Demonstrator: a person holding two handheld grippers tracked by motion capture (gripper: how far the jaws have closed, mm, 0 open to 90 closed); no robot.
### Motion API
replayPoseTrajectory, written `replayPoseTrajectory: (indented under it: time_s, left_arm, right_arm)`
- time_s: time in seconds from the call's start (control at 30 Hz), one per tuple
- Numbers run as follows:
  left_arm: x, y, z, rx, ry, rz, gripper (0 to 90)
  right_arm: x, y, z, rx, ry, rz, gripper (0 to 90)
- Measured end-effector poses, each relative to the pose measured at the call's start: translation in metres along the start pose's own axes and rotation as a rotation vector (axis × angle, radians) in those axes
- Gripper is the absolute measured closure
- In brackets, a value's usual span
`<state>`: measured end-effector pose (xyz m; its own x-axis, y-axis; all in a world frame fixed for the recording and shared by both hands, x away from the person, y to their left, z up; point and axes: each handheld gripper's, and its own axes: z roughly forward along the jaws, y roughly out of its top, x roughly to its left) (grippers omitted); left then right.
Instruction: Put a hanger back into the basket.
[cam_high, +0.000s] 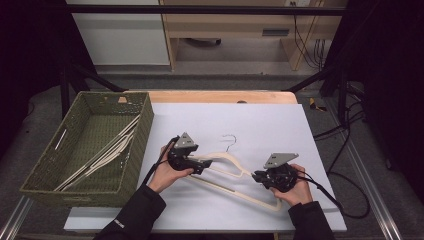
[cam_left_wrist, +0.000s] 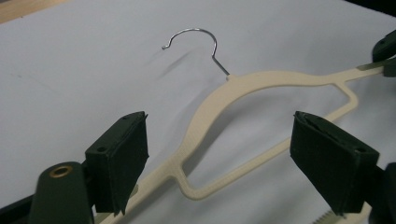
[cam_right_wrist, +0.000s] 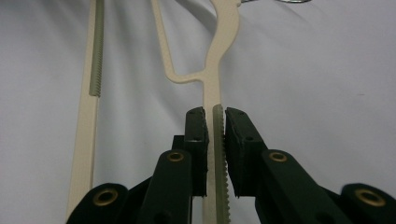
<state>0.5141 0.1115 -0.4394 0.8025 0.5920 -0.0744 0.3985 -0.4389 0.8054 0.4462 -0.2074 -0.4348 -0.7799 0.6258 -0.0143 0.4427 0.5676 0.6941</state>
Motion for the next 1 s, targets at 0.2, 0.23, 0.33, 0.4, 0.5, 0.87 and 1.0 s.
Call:
replayPoseTrajectory:
  time_s: [0.2, 0.23, 0.33, 0.4, 0.5, 0.87, 1.0]
  left_arm:
    - [0.006, 0.005, 0.020, 0.052, -0.002, 0.006, 20.4]
    - [0.007, 0.005, 0.025, 0.061, 0.001, 0.008, 20.8]
    - [0.009, 0.005, 0.031, 0.081, -0.004, 0.006, 23.1]
    - [0.011, 0.004, 0.035, 0.092, -0.003, 0.013, 24.5]
    - [0.012, 0.005, 0.039, 0.098, -0.017, 0.022, 28.6]
    - [0.012, 0.003, 0.055, 0.156, -0.037, 0.071, 50.2]
    - [0.012, 0.004, 0.053, 0.160, -0.041, 0.101, 61.4]
  right_arm:
    - [0.001, 0.001, -0.002, -0.006, 0.000, -0.009, 80.0]
    - [0.001, 0.001, -0.002, -0.010, 0.001, -0.007, 80.0]
    - [0.001, 0.002, -0.004, -0.009, -0.003, -0.013, 80.0]
    - [0.002, 0.002, -0.005, -0.007, -0.005, -0.015, 79.9]
    - [0.003, 0.003, -0.005, -0.008, -0.006, -0.015, 79.9]
    - [0.005, 0.004, -0.008, -0.008, -0.002, -0.029, 79.9]
    - [0.005, 0.004, -0.009, -0.007, 0.002, -0.032, 79.9]
